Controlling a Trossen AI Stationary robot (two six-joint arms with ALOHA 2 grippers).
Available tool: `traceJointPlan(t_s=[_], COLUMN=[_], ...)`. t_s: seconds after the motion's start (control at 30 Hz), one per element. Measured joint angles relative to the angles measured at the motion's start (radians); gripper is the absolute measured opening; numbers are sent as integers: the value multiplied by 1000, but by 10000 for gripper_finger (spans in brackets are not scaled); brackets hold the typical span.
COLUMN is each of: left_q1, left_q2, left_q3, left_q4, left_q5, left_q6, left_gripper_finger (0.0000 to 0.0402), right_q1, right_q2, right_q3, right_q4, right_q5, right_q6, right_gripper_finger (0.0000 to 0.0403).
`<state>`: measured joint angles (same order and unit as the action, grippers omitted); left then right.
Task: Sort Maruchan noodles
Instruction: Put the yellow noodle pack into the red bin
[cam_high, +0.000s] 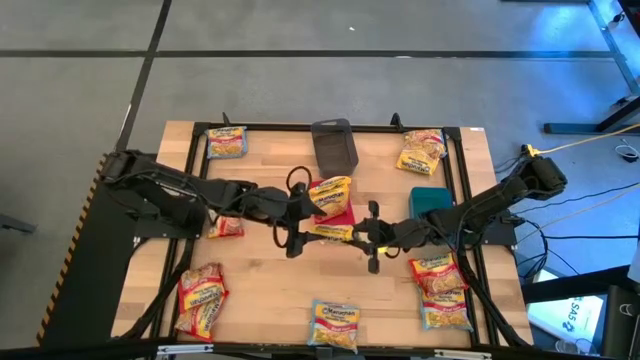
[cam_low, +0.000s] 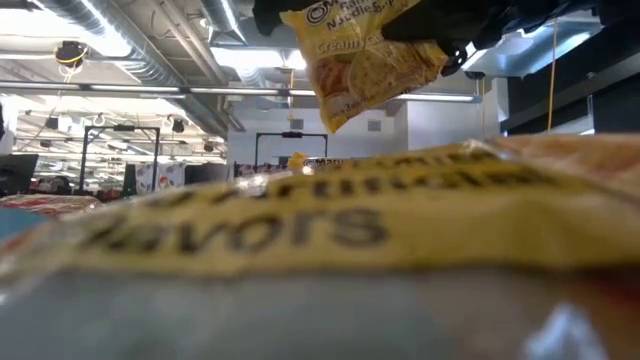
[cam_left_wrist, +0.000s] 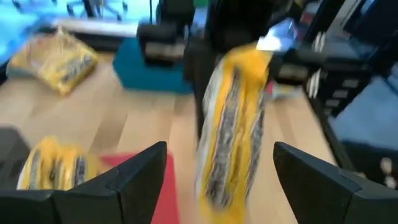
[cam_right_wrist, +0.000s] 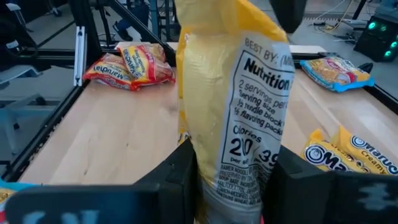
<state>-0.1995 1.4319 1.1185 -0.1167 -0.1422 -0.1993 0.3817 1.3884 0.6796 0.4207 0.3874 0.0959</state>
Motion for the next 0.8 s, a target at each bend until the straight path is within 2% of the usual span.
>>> traceJointPlan(t_s=[0.17,0.37,0.53,0.8], left_q1=[11,8,10,10], left_q2=[59,182,277,333], left_q3=[89,287,411,462], left_q4=[-76,-334,-465,-581], left_q5=[10,6,16,28], left_q6=[1,19,19,18], left_gripper_finger=[288,288,288,288], right_q1=[-5,-3,-3,-3], right_q2=[0,0,0,1], right_q3=[0,0,0,0], right_q4=[-2,-2,-7,-5], right_q5=[-5,-11,-15,-15], right_q6=[1,4,9,10], right_gripper_finger=[99,99,99,99])
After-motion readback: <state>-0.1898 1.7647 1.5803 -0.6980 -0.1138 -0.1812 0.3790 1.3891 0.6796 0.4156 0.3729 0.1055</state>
